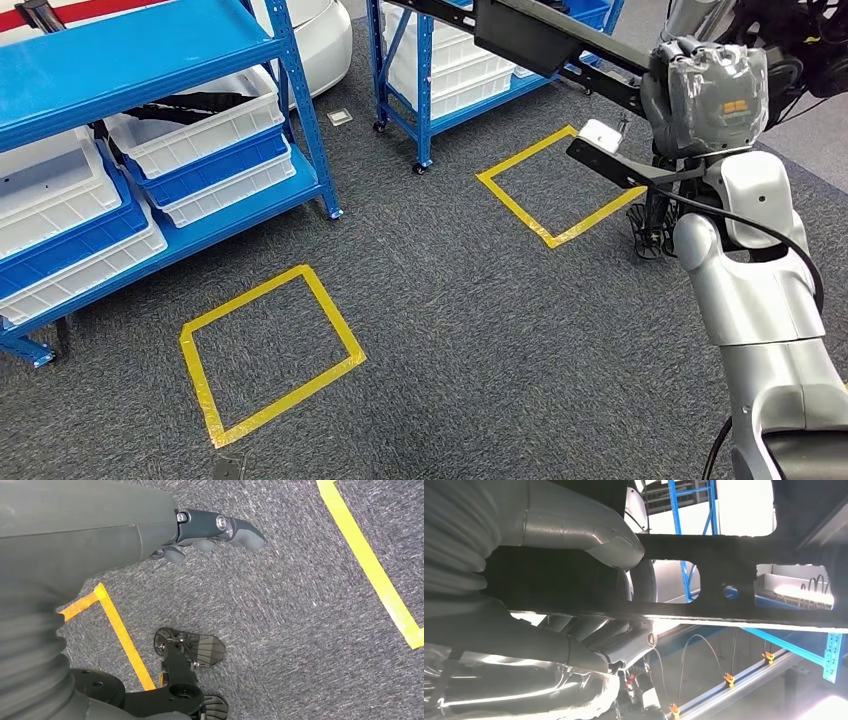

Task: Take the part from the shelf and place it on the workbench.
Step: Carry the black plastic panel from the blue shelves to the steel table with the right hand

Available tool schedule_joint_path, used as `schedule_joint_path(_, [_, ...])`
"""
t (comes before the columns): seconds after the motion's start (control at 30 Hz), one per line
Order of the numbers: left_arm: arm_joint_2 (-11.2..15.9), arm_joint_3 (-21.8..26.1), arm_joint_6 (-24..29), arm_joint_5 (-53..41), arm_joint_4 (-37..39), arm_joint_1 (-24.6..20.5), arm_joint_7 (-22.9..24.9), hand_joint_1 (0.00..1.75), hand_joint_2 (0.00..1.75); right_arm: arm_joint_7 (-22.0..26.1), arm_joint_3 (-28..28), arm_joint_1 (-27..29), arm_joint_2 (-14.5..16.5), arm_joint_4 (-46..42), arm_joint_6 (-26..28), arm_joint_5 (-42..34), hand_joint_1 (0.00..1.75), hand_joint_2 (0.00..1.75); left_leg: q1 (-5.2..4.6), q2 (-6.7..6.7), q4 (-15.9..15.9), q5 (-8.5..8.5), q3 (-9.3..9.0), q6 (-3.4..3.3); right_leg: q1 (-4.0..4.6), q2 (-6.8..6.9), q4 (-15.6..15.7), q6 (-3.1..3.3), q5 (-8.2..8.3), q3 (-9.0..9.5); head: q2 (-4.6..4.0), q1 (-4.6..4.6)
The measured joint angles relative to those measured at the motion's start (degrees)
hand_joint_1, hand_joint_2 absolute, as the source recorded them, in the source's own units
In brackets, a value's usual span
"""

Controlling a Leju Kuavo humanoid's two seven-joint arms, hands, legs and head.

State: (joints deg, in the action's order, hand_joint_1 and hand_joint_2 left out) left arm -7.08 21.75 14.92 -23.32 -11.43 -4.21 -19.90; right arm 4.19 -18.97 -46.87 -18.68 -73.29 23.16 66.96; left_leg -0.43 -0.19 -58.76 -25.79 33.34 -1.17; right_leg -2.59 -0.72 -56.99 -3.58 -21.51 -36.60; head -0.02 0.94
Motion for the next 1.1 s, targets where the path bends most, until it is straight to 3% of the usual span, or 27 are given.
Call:
schedule_joint_path(0.17, [0.1, 0.0, 0.0, 0.0, 0.0, 0.0, 0.0, 0.00, 1.75, 0.0, 0.0, 0.0, 0.0, 0.0, 0.0, -0.2, 1.75, 1.75, -0.21, -0.06, -0.5, 0.03, 0.53, -0.65, -0.36, -0.01, 0.1, -0.57, 0.37, -0.14, 0.00, 0.02])
schedule_joint_path(0.27, [0.1, 0.0, 0.0, 0.0, 0.0, 0.0, -0.1, 0.00, 1.75, 0.0, 0.0, 0.0, -0.1, 0.0, 0.0, -0.2, 1.75, 1.75, -0.01, 0.15, 0.5, 0.92, 0.21, -1.98, -0.14, 0.05, 0.0, -1.06, 0.23, -0.63, 0.00, -0.03])
schedule_joint_path(0.33, [0.1, 0.0, 0.0, 0.0, 0.0, 0.0, -0.1, 0.00, 1.75, 0.0, 0.0, 0.0, -0.2, -0.1, 0.0, -0.3, 1.75, 1.75, 0.22, 0.40, 1.5, 1.73, 0.02, -2.92, 0.06, 0.22, -4.5, -0.42, -2.27, -2.77, 0.00, -0.14])
schedule_joint_path(0.37, [0.1, 0.0, 0.0, -0.1, 0.0, 0.0, -0.2, 0.00, 1.75, 0.0, 0.0, 0.0, -0.3, -0.1, 0.0, -0.3, 1.75, 1.75, 0.11, 0.46, 1.6, 1.89, 0.14, -3.13, 0.15, 0.27, -8.6, 0.00, -4.20, -4.45, 0.00, -0.16])
schedule_joint_path(0.43, [0.1, 0.0, 0.0, -0.1, 0.0, 0.0, -0.2, 0.00, 1.75, 0.0, 0.0, 0.4, -0.3, -0.1, 0.0, -0.3, 1.75, 1.75, -0.10, 0.55, 1.5, 2.00, 0.38, -3.23, 0.35, 0.29, -15.8, 0.23, -7.06, -7.34, 0.00, -0.19])
schedule_joint_path(0.47, [0.1, 0.0, 0.0, -0.1, 0.0, 0.0, -0.2, 0.00, 1.75, 0.0, 0.0, 0.5, -0.3, 0.0, 0.0, -0.3, 1.75, 1.75, -0.24, 0.57, 1.5, 2.05, 0.44, -3.22, 0.46, 0.29, -16.8, 0.09, -7.39, -7.42, 0.00, -0.17])
schedule_joint_path(0.5, [0.1, 0.0, 0.0, -0.1, 0.0, 0.0, -0.2, 0.00, 1.75, 0.0, 0.0, 0.6, -0.3, 0.0, 0.0, -0.3, 1.75, 1.75, -0.36, 0.57, 1.5, 2.08, 0.48, -3.18, 0.58, 0.31, -15.2, -0.15, -6.84, -6.20, 0.00, -0.17])
schedule_joint_path(0.57, [0.1, 0.1, -0.1, -0.1, 0.0, 0.0, -0.2, 0.00, 1.75, 0.0, 0.0, 0.6, -0.3, 0.0, 0.0, -0.3, 1.75, 1.75, -0.55, 0.57, 1.3, 2.04, 0.54, -2.98, 0.75, 0.59, -6.9, -0.38, -4.63, -1.25, 0.00, -0.16])
schedule_joint_path(0.63, [0.1, 0.1, -0.1, -0.1, 0.0, 0.0, -0.2, 0.00, 1.75, 0.0, 0.0, 0.5, -0.3, -0.1, 0.0, -0.3, 1.75, 1.75, -0.83, 0.62, 0.9, 1.94, 0.81, -2.53, 1.18, 0.78, -0.8, 0.33, -3.24, 2.20, 0.00, -0.13])
schedule_joint_path(0.7, [0.1, 0.1, -0.1, -0.1, 0.0, 0.0, -0.2, 0.00, 1.75, -0.1, 0.0, 0.4, -0.4, -0.1, 0.0, -0.2, 1.75, 1.75, -1.02, 0.78, 0.7, 1.95, 1.08, -2.12, 1.47, 0.53, 0.0, 1.24, -2.94, 2.64, 0.00, -0.08])
schedule_joint_path(0.77, [0.2, 0.1, -0.1, -0.1, 0.0, 0.1, -0.2, 0.00, 1.75, -0.2, 0.0, 0.4, -0.4, -0.1, 0.0, 0.1, 1.75, 1.75, -0.82, 0.80, 0.1, 1.43, 1.43, -1.62, 0.94, 0.17, 0.1, 1.70, -2.73, 2.63, 0.00, -0.07])
schedule_joint_path(0.8, [0.2, 0.1, -0.1, -0.1, 0.0, 0.1, -0.2, 0.00, 1.75, -0.3, 0.0, 0.4, -0.4, -0.1, 0.1, 0.3, 1.75, 1.75, -0.62, 0.73, -1.3, 0.40, 1.98, -1.20, 0.69, 0.01, 0.2, 2.02, -2.64, 2.67, 0.00, 0.01])
schedule_joint_path(0.9, [0.2, 0.1, -0.1, -0.1, 0.0, 0.1, -0.2, 0.00, 1.75, -0.6, 0.0, 0.4, -0.4, -0.2, 0.1, 0.6, 1.75, 1.75, 0.23, 0.52, -11.5, -5.08, 6.35, 0.11, 0.52, -0.52, 0.2, 2.67, -2.55, 2.69, 0.00, 0.20])
schedule_joint_path(0.93, [0.2, 0.2, -0.1, -0.2, 0.0, 0.1, -0.1, 0.00, 1.75, -0.6, 0.0, 0.4, -0.3, -0.2, 0.1, 0.6, 1.75, 1.75, 0.54, 0.52, -14.7, -6.17, 7.82, 0.39, 0.51, -0.78, 0.2, 2.67, -2.56, 2.69, 0.00, 0.20])
schedule_joint_path(0.97, [0.2, 0.2, -0.2, -0.2, 0.0, 0.1, -0.1, 0.00, 1.75, -0.7, 0.0, 0.5, -0.3, -0.2, 0.1, 0.6, 1.75, 1.75, 0.85, 0.52, -16.1, -6.14, 8.49, 0.61, 0.47, -1.09, 0.2, 2.66, -2.56, 2.71, 0.00, 0.20])
schedule_joint_path(1.0, [0.2, 0.2, -0.2, -0.2, 0.0, 0.1, -0.1, 0.00, 1.75, -0.7, 0.0, 0.5, -0.3, -0.2, 0.1, 0.6, 1.75, 1.75, 1.16, 0.46, -15.0, -4.94, 8.03, 0.79, 0.39, -1.47, 0.1, 2.65, -2.57, 2.77, 0.00, 0.20])
schedule_joint_path(1.03, [0.2, 0.2, -0.2, -0.2, 0.0, 0.1, 0.0, 0.00, 1.75, -0.7, 0.0, 0.5, -0.3, -0.2, 0.1, 0.6, 1.75, 1.75, 1.48, 0.24, -11.9, -2.90, 6.58, 0.92, 0.30, -1.88, 0.1, 2.63, -2.58, 2.84, 0.00, 0.21])
schedule_joint_path(1.1, [0.3, 0.2, -0.2, -0.2, 0.0, 0.1, 0.0, 0.00, 1.75, -0.7, 0.0, 0.4, -0.2, -0.2, 0.1, 0.6, 1.75, 1.75, 2.06, -1.41, -4.0, 0.62, 2.91, 1.09, 0.31, -2.70, 0.1, 2.49, -2.53, 2.79, 0.00, 0.19])
